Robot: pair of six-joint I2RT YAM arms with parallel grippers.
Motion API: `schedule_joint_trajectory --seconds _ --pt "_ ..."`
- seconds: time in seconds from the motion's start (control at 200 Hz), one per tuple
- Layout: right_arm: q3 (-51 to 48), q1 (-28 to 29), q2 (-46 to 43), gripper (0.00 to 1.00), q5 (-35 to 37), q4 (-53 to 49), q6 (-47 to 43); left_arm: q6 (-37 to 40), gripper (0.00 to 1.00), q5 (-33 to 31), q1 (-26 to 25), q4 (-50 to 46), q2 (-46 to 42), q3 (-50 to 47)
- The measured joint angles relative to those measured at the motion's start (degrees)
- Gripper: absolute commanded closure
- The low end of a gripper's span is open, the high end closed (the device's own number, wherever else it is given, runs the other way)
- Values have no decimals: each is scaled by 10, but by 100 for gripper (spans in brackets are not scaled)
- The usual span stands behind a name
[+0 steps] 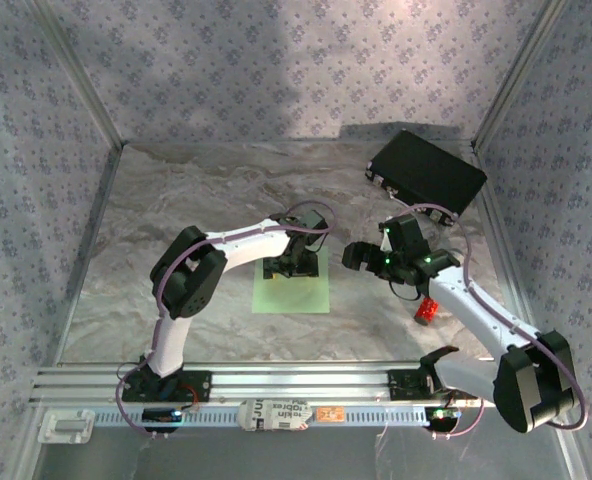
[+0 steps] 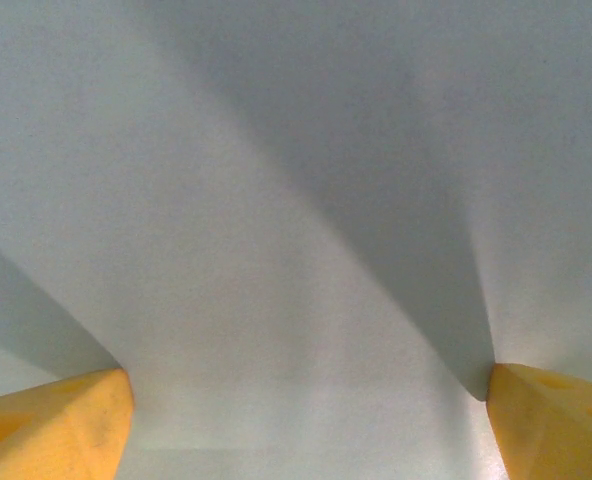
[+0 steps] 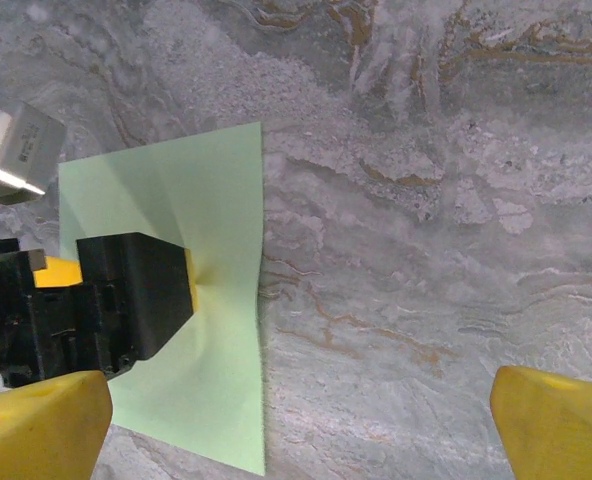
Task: Fold a paper plane with a square sheet of paper (pick it up from the middle)
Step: First fold the square sheet of paper in half at the center of the table.
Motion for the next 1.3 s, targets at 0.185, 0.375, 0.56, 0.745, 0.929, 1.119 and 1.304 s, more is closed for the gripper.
schedule_joint_trajectory --seconds 0.185,0.375,0.56,0.745,0.929,1.119,1.304 --pt "5 -1 24 1 6 -12 0 0 12 -2 -1 1 0 0" --pt "9 -2 24 1 19 -13 1 0 11 -2 -1 3 -2 -2" --pt "9 -2 3 1 31 -14 1 0 13 -2 -1 7 -4 -5" --pt "9 -3 -8 1 35 -13 2 0 23 -2 -1 7 -4 -5" --pt "2 -3 -34 1 41 -1 2 6 30 -2 -1 12 -9 -11" --pt "-5 -4 -39 1 40 17 8 11 46 -3 -1 20 -16 -20" --pt "-30 -9 -41 1 55 50 11 16 52 -1 -1 27 -19 -25"
